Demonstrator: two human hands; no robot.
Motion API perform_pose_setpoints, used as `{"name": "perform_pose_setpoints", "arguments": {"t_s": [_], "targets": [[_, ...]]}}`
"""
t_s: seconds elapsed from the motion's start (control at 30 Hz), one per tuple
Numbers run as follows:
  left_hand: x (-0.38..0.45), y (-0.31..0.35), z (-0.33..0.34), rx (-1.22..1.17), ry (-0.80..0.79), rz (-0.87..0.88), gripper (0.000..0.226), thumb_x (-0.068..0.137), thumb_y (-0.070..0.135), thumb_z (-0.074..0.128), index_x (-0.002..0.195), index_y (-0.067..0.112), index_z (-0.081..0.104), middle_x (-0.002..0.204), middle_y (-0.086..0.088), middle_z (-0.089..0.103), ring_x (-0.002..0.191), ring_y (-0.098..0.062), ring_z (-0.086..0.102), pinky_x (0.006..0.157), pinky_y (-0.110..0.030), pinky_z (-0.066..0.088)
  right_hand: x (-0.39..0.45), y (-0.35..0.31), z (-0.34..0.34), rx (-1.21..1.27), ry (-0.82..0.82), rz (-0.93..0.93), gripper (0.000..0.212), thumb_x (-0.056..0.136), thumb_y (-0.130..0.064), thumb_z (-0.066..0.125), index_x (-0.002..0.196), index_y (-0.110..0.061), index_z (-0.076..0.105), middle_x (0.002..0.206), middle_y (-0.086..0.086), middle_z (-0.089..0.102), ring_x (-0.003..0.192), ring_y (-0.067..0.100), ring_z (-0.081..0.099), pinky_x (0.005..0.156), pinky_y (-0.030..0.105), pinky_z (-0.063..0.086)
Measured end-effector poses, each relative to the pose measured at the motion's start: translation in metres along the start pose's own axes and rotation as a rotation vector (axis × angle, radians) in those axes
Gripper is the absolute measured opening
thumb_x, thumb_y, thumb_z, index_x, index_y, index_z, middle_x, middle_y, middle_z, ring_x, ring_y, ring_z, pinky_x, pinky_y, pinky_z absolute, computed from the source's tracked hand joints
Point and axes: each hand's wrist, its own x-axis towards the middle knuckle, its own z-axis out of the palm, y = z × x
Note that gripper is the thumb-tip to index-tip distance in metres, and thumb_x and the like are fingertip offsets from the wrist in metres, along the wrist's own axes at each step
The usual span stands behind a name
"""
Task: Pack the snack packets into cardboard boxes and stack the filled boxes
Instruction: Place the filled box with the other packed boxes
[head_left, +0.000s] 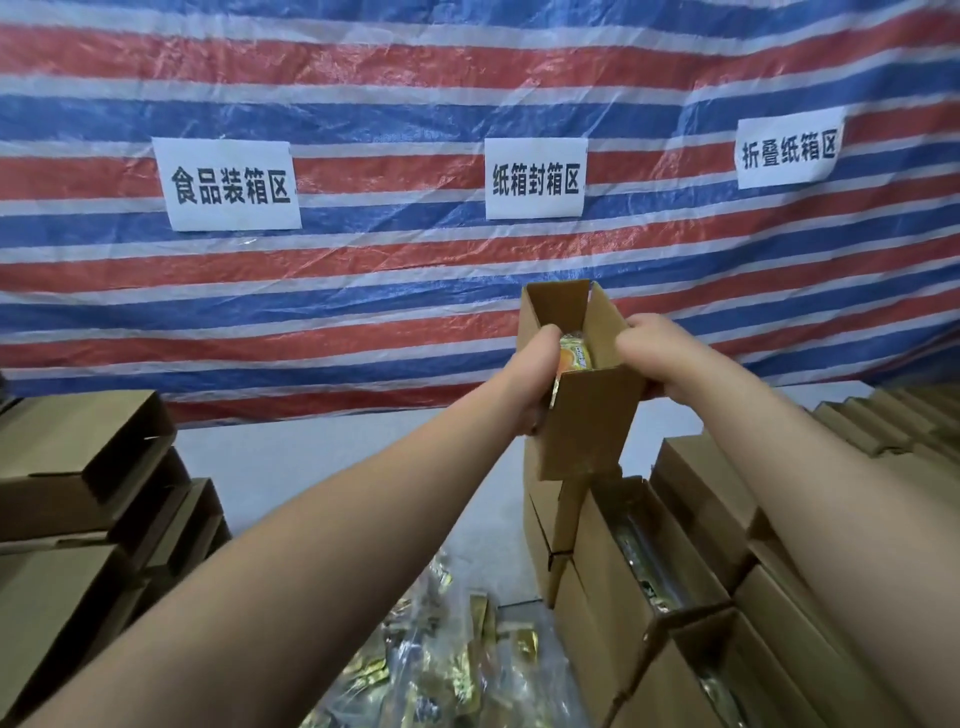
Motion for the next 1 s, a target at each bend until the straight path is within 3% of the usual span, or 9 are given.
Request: {"name": "perform_pose_setpoints", "arguments": {"t_s": [0.07,0.2,0.33,0.53,0.67,0.7,0.83,0.93,1.0], "targets": [[0.017,0.005,0.010,-0.007,-0.004,-0.025,0.039,0.103,0.055,0.025,0.084,0.027,0.044,0.079,0.002,0.052,0.069,-0.015,0.046,0.082,-0.041,0.035,0.018,0.003,-0.004,0.028,-0.012,0.037,0.023,0.101,-0.014,0.044,0.120,-0.011,0.057,0.096,0.013,0.065,0.083,0.027,0.067,0.051,0.030,0.052],[0.045,0.003,0.023,-0.017,-0.008,-0.056,0.043,0.103,0.057,0.023,0.102,0.022,0.048,0.081,0.000,0.051,0.071,-0.015,0.045,0.087,-0.044,0.032,0.044,0.018,-0.003,0.005,0.001,0.043,0.024,0.105,-0.023,0.043,0.121,-0.013,0.057,0.099,0.012,0.065,0.087,0.027,0.066,0.057,0.031,0.051],[0.065,-0.003,0.028,-0.023,-0.023,-0.079,0.039,0.103,0.059,0.023,0.113,0.024,0.039,0.081,0.001,0.046,0.072,-0.019,0.043,0.098,-0.049,0.036,0.062,0.030,0.000,-0.008,-0.008,0.060,0.026,0.103,-0.016,0.039,0.120,-0.009,0.057,0.101,0.016,0.064,0.087,0.030,0.065,0.060,0.033,0.053],[0.090,-0.013,0.033,-0.031,-0.036,-0.103,0.049,0.101,0.060,0.025,0.123,0.020,0.044,0.091,-0.003,0.051,0.110,-0.029,0.047,0.108,-0.056,0.032,0.081,0.043,0.003,-0.046,-0.033,0.083,0.026,0.105,-0.016,0.036,0.120,-0.011,0.056,0.102,0.016,0.064,0.088,0.029,0.065,0.060,0.033,0.053],[0.102,-0.019,0.037,-0.011,-0.050,-0.138,0.061,0.101,0.063,0.024,0.141,0.020,0.039,0.129,-0.011,0.051,0.137,-0.036,0.039,0.112,-0.060,0.027,0.088,0.049,0.005,-0.061,-0.054,0.116,0.025,0.105,-0.017,0.037,0.120,-0.011,0.056,0.102,0.015,0.064,0.087,0.028,0.065,0.058,0.033,0.052],[0.105,-0.021,0.034,-0.012,-0.049,-0.142,0.062,0.100,0.064,0.024,0.141,0.020,0.039,0.132,-0.011,0.053,0.137,-0.036,0.039,0.112,-0.060,0.027,0.089,0.049,0.007,-0.057,-0.066,0.122,0.025,0.105,-0.017,0.037,0.121,-0.011,0.056,0.103,0.015,0.064,0.088,0.028,0.065,0.060,0.033,0.052],[0.110,-0.023,0.034,-0.028,-0.059,-0.136,0.052,0.098,0.068,0.026,0.119,0.023,0.042,0.089,-0.002,0.051,0.103,-0.029,0.049,0.108,-0.059,0.031,0.093,0.055,0.008,-0.029,-0.074,0.154,0.030,0.105,-0.016,0.034,0.122,-0.006,0.056,0.105,0.017,0.063,0.091,0.029,0.064,0.061,0.034,0.051],[0.113,-0.020,0.033,-0.017,-0.053,-0.131,0.050,0.099,0.065,0.025,0.120,0.022,0.041,0.094,-0.003,0.048,0.111,-0.031,0.045,0.108,-0.061,0.031,0.097,0.053,0.007,-0.028,-0.067,0.147,0.027,0.105,-0.017,0.035,0.120,-0.007,0.056,0.104,0.015,0.063,0.090,0.028,0.064,0.060,0.033,0.051],[0.114,-0.019,0.033,-0.021,-0.041,-0.128,0.053,0.099,0.064,0.026,0.124,0.021,0.043,0.092,-0.003,0.050,0.103,-0.029,0.046,0.107,-0.060,0.031,0.098,0.051,0.006,-0.032,-0.057,0.140,0.025,0.106,-0.020,0.036,0.119,-0.009,0.055,0.104,0.014,0.062,0.090,0.027,0.064,0.059,0.032,0.051]]}}
